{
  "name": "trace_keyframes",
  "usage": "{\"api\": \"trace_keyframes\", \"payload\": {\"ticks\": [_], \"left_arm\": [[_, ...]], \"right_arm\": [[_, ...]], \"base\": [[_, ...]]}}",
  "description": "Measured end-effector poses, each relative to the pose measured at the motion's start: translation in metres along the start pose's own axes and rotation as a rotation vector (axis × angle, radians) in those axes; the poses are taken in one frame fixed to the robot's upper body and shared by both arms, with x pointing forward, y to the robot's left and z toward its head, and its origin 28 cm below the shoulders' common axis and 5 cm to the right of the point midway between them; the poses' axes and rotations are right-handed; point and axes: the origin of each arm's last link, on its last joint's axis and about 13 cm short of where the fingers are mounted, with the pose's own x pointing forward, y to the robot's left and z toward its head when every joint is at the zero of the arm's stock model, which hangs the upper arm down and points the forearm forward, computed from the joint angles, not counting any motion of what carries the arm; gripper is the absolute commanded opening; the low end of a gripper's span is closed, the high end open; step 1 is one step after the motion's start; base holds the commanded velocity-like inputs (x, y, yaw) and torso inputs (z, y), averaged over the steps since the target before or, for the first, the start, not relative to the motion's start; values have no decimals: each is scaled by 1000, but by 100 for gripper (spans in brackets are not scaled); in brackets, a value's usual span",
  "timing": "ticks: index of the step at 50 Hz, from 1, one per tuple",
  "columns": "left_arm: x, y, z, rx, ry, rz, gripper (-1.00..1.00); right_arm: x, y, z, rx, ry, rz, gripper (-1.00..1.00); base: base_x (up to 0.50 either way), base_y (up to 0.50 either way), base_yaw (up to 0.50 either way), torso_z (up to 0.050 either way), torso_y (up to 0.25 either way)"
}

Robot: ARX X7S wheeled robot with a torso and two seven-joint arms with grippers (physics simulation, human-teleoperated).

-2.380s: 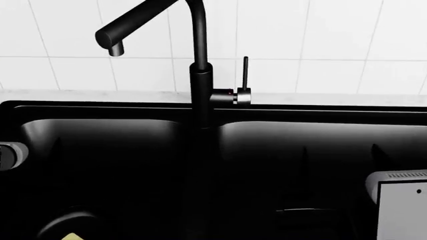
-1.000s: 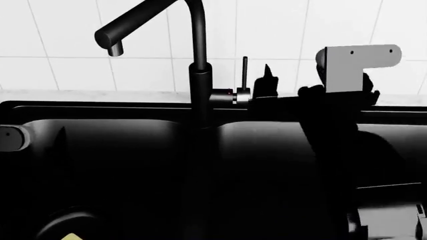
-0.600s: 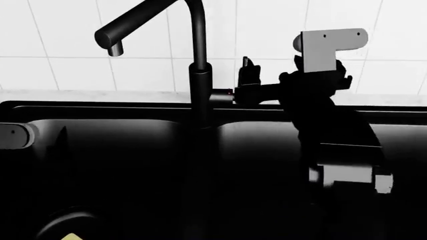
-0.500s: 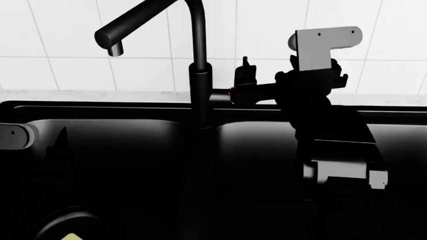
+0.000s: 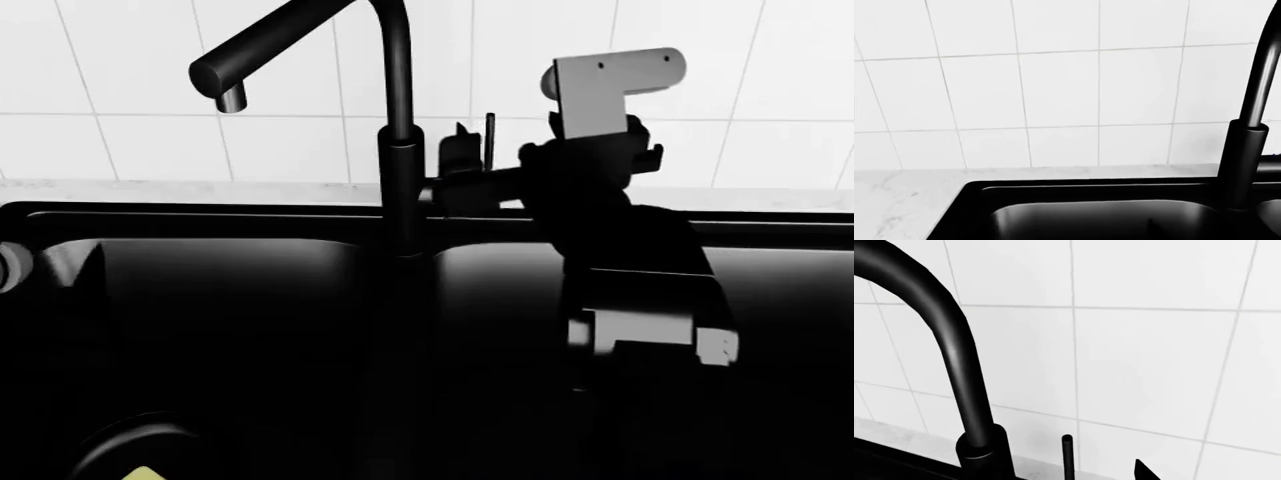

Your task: Pick the pan and sponge and place them into the sink. Then turn on the water.

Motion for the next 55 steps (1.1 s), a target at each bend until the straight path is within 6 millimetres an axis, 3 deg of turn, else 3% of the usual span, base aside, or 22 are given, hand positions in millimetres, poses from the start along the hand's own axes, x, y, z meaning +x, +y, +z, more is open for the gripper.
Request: {"api": "trace_keyframes", "payload": {"ticks": [20,55], "left_arm": [[-3,0,12,40,-42,-37,100],[-2,0,11,55,-60,-41,100]], "right_arm": [[3,5,6,-10,-25,-8,100],[7,10,18,-14,-91,-44,100]], "base": [[0,0,0,0,0],[0,0,0,14,-154]]}}
